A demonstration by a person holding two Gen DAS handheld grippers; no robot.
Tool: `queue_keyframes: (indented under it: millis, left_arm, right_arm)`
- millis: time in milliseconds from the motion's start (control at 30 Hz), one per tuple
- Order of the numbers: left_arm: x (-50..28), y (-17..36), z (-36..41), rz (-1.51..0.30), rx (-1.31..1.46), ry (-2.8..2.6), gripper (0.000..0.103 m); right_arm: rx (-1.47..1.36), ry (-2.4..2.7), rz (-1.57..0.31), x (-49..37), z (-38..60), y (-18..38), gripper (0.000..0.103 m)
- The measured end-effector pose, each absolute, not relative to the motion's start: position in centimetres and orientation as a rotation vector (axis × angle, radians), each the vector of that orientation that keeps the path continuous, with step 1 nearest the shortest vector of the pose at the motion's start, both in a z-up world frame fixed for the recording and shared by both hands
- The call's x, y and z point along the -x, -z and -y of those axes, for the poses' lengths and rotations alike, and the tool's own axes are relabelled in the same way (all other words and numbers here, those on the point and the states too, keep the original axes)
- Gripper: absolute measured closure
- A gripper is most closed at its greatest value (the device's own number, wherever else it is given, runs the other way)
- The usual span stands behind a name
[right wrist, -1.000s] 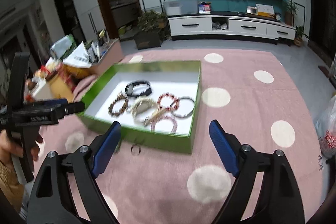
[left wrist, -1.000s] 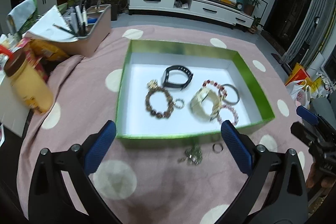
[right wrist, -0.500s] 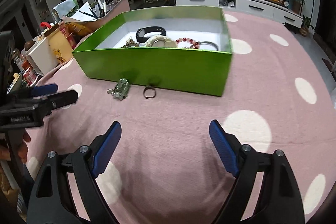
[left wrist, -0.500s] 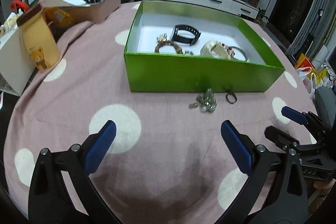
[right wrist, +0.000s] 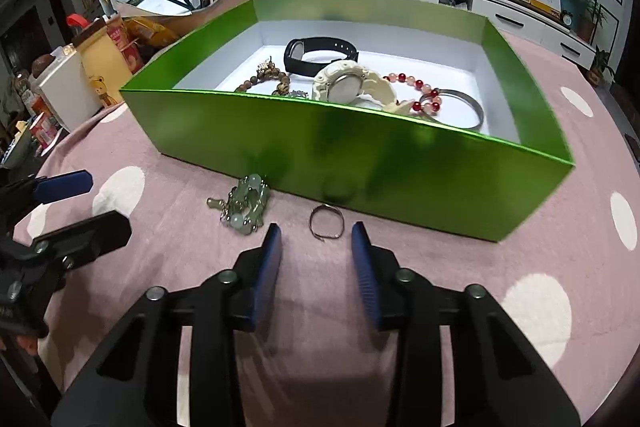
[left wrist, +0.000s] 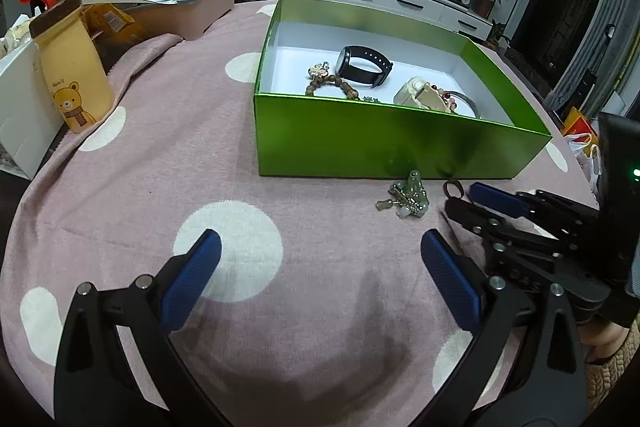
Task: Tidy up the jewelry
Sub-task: 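Grasp the green jade pendant with left tool while right tool grasps the small dark ring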
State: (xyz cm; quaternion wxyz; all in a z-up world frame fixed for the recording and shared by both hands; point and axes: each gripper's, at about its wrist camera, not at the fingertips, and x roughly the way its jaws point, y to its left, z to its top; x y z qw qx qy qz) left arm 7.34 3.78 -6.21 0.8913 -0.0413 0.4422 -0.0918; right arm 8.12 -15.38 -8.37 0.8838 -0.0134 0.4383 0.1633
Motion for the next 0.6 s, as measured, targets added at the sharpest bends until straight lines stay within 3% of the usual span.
queue_keyframes:
  millis: [267,333,600]
  left_arm:
    - [-7.9,6.7,-2.9,-0.926,0.082,0.219,0.002]
    - [-8.1,6.8,-2.4,-0.927,0.077,0.233,0.002]
    - [-9.1,6.9,-0.6,-0.928,0.053,0.258,0.002]
  right_arm:
    - [0.043,-0.318,-0.888,-8.5,15.2,8.6,0.088]
    - [0.026,-0.314,-0.882,-8.3,15.7,8.5,0.103]
    - [-0.064,-0.317,-0.914,-7.3,18.9,8.7,0.103]
